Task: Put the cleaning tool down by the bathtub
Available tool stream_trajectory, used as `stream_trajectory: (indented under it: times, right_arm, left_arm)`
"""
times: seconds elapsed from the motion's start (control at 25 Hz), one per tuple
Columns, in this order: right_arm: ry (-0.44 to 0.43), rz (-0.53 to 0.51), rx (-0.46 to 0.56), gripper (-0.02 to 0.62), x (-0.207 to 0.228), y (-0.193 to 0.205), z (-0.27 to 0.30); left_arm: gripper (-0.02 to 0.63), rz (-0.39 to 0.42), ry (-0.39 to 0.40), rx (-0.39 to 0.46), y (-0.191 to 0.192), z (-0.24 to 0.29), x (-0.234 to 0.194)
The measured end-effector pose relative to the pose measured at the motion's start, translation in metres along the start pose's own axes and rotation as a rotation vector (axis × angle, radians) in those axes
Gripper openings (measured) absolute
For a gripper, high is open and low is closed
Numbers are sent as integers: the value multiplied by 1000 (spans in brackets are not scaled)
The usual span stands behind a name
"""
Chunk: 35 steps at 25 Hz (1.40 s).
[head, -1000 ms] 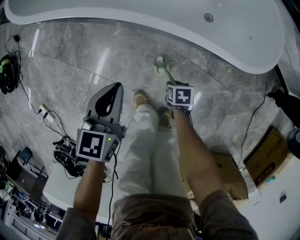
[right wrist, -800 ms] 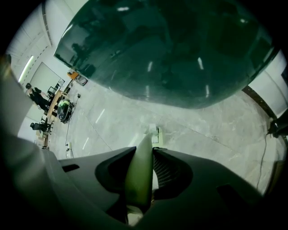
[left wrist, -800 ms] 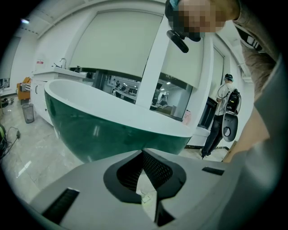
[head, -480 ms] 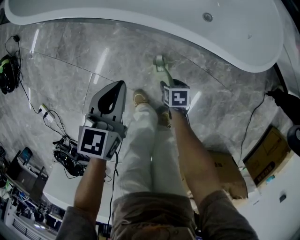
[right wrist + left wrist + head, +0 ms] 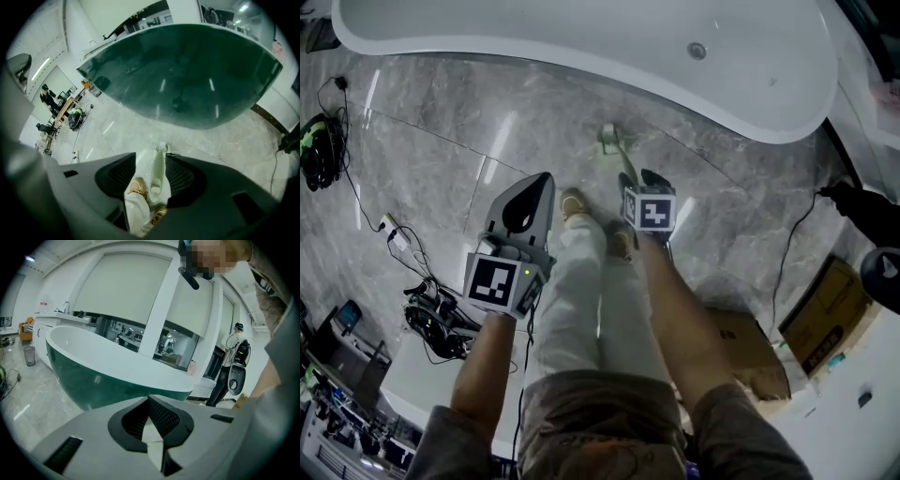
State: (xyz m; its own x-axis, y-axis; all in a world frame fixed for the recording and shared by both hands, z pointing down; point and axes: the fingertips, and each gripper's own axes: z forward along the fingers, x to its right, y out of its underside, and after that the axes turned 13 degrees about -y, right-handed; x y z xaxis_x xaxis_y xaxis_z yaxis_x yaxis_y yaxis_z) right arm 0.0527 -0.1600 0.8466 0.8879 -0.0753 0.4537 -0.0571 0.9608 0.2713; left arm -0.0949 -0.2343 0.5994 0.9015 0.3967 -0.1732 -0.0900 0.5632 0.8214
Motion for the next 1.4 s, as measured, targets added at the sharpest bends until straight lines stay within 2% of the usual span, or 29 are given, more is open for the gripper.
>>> stream_trajectory:
  times: [0.12,0.28,0.44,0.56,0.8,1.12,1.4]
  right_arm:
    - [2,-23,33,94,-10,-8,-29]
    - [-42,-56,96,9,-39,-24,-77]
    - [-108,-77,173,8,-77,-43,-135]
    - [-162,-95,233,8,-102,-64,-180]
    - [-211,-246,335,8,-143,-99,-277]
    - [-339,-317,494,6,-205,-119,-400]
    - [-511,-399,591,6,-261,-120,-473]
  left_arm:
    - [-2,-21,-7,2,-13,-16,9]
    - [-2,-41,-10,16,-33,-41,24]
    - [-2,-90,24,-10,-58,-69,47]
    - [-2,-86,56,-13,-82,-86,65]
    - [-2,-112,87,-6,-132,-123,93]
    - [-2,-24,147,15,-186,-182,133]
    - [-2,20,200,46,-224,-220,152]
